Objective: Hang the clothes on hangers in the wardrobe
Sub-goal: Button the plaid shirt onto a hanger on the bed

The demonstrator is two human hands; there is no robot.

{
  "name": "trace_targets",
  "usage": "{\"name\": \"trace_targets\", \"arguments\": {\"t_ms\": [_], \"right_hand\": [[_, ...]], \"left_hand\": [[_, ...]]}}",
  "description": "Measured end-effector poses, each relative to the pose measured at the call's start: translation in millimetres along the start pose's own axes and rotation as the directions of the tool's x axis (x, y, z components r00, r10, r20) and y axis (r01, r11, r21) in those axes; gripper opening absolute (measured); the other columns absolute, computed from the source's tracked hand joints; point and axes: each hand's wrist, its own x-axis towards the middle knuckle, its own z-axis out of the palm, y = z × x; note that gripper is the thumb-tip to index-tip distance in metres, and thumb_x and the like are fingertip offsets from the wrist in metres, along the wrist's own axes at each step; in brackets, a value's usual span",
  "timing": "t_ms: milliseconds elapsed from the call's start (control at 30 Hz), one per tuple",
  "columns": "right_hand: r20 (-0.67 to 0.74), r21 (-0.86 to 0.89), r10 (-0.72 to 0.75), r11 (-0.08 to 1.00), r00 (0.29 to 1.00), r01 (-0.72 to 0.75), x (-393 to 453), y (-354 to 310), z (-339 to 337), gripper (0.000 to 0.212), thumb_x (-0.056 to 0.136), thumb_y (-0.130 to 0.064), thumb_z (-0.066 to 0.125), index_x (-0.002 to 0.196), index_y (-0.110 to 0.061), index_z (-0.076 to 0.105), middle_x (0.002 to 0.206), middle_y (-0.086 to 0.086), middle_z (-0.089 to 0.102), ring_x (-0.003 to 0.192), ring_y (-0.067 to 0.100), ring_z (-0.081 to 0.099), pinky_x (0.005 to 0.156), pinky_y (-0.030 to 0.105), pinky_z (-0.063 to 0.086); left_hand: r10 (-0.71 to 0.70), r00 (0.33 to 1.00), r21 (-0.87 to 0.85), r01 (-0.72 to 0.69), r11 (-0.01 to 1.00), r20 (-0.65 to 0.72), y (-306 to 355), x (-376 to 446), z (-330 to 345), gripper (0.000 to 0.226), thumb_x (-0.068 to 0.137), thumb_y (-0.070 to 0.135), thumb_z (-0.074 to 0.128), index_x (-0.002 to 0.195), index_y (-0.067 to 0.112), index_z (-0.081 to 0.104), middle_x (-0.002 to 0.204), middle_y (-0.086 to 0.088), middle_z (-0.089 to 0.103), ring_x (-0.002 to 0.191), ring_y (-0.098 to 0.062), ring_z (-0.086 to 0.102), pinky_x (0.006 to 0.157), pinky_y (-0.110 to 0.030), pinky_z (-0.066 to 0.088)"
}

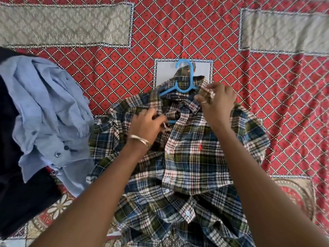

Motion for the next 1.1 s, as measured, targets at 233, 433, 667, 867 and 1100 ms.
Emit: {"name": "trace_targets", "arguments": {"t_ms": [233,433,667,867,1100], "right_hand": [[0.275,0.149,-0.018,0.989,0.961,-0.024,-75,-1,14,0.033,0.082,-0.035,0.074,0.094,-0.019,0.048,0.082,-0.002,0.058,0.076,0.019,0.055,0.070,0.041,0.050],[0.378,-0.462,0.378,0.868,0.845,-0.181,-110,-16,29,0.079,0.080,-0.070,0.056,0.133,-0.012,0.043,0.146,0.015,0.029,0.134,0.041,0.025,0.103,0.064,0.027],[0.158,-0.159,0.337,0.936,0.928,-0.313,-121,-11,29,0.034,0.096,-0.036,0.056,0.121,-0.014,0.060,0.128,0.008,0.048,0.119,0.032,0.042,0.097,0.054,0.038],[0.145,0.270,0.305,0.903,0.941,-0.335,-121,-4,20,0.024,0.090,-0.025,0.068,0.108,-0.009,0.071,0.077,-0.007,0.061,0.064,-0.001,0.054,0.056,0.006,0.042],[0.182,0.372,0.237,0.882,0.954,-0.290,-117,-6,20,0.016,0.091,-0.023,0.067,0.098,-0.010,0.072,0.073,-0.006,0.066,0.060,0.004,0.054,0.056,0.016,0.043]], "left_hand": [[-0.088,0.996,-0.266,0.094,0.959,0.035,39,56,-32,0.034,0.080,0.023,0.073,0.113,0.019,0.066,0.101,-0.005,0.068,0.094,-0.025,0.062,0.082,-0.032,0.044],[-0.241,0.938,-0.285,0.167,0.944,-0.247,35,19,-14,0.022,0.082,0.000,0.065,0.101,0.007,0.057,0.103,-0.011,0.060,0.088,-0.028,0.060,0.066,-0.033,0.048],[-0.267,0.959,-0.333,0.222,0.916,-0.095,22,-30,13,0.012,0.082,0.008,0.070,0.094,0.008,0.072,0.088,-0.011,0.065,0.079,-0.031,0.062,0.073,-0.037,0.052],[-0.235,0.968,-0.263,0.249,0.932,0.083,31,-18,14,0.020,0.082,0.030,0.072,0.099,0.018,0.076,0.091,-0.006,0.063,0.085,-0.025,0.059,0.071,-0.031,0.044],[-0.313,0.935,-0.189,0.342,0.920,0.166,44,-7,11,0.022,0.086,0.030,0.064,0.095,0.011,0.069,0.096,-0.007,0.062,0.090,-0.029,0.060,0.070,-0.037,0.050]]}}
